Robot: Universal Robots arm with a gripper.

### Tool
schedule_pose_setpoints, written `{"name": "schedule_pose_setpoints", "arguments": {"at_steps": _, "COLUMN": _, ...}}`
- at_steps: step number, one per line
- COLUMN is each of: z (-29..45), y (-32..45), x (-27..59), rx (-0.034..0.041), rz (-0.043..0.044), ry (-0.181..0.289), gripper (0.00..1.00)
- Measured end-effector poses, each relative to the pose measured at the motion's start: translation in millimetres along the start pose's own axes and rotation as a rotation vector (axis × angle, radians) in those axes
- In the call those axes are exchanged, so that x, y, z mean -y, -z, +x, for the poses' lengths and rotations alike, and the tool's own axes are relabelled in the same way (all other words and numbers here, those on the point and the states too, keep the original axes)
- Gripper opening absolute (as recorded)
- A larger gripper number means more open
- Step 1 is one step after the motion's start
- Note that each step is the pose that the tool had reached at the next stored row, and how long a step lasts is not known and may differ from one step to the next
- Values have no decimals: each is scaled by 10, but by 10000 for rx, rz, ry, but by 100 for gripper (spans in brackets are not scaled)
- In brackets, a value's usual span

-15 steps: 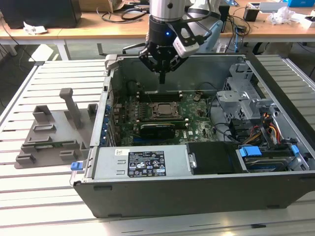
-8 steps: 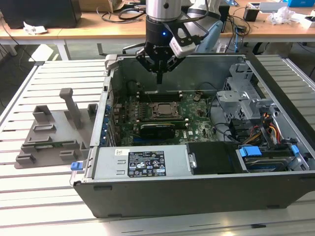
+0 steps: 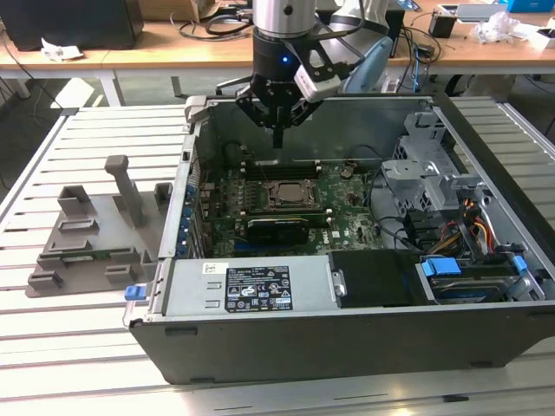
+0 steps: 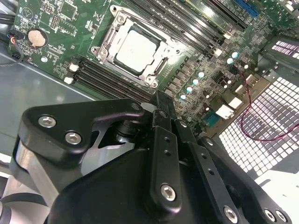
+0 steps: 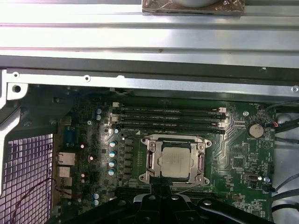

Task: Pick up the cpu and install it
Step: 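Install the first cpu locking lever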

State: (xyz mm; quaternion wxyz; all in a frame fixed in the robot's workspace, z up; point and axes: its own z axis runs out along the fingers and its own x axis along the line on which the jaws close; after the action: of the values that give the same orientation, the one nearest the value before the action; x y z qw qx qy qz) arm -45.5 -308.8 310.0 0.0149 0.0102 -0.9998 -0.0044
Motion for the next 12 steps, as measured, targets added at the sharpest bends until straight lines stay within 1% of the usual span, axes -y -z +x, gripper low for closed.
{"name": "schedule_pose_setpoints", "arguments": {"at_steps": 6, "z": 13, "y": -1, "x": 0, "rx": 0, "rz": 0, "ry": -2, "gripper": 11}}
{"name": "schedule_pose_setpoints", "arguments": {"at_steps": 12, "z": 43, "y": -3, "x": -1, "rx": 0, "rz": 0, "ry": -1, "gripper": 11}}
